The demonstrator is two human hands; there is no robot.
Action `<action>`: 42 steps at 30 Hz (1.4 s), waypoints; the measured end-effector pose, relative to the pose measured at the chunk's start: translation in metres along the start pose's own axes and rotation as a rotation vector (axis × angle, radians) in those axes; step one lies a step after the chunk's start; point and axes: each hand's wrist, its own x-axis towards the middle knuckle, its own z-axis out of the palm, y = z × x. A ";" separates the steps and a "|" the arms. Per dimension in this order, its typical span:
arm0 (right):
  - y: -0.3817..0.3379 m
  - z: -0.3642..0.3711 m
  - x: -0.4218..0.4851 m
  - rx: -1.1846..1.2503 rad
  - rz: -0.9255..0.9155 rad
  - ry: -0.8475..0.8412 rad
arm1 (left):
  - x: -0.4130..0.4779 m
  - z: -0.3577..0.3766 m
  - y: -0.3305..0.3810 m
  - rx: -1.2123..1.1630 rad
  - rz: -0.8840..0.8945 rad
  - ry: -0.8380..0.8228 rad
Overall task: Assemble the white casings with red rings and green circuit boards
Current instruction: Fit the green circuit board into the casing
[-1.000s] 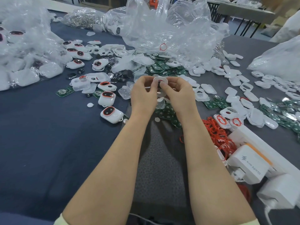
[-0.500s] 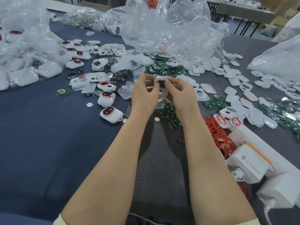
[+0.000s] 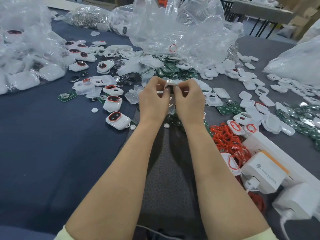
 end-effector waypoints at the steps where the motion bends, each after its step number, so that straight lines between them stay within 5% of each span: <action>1: 0.000 -0.003 0.001 0.010 0.009 0.001 | 0.001 -0.001 0.000 -0.030 -0.028 -0.028; 5: -0.002 -0.012 0.005 0.052 0.062 -0.095 | 0.005 -0.004 -0.003 -0.107 -0.118 -0.098; 8: -0.007 -0.025 0.007 -0.041 0.070 -0.228 | 0.009 -0.007 -0.006 -0.097 -0.150 0.045; 12: -0.020 -0.042 0.002 -0.482 0.012 -0.734 | 0.015 -0.011 -0.011 -0.243 -0.277 0.203; 15: -0.025 -0.032 -0.009 -0.685 -0.050 -0.849 | 0.016 -0.009 -0.012 -0.320 -0.313 0.219; 22: -0.020 -0.022 -0.008 -0.714 -0.061 -0.686 | 0.013 -0.007 -0.008 -0.399 -0.350 0.197; 29: -0.014 -0.019 -0.001 0.180 0.141 -0.230 | 0.008 -0.004 -0.007 -0.335 -0.259 0.083; 37: -0.001 -0.006 -0.001 -0.052 -0.018 -0.070 | 0.004 -0.001 -0.002 -0.352 -0.209 -0.069; 42: 0.001 -0.005 -0.002 0.019 0.011 -0.050 | 0.001 -0.001 0.001 -0.316 -0.203 -0.109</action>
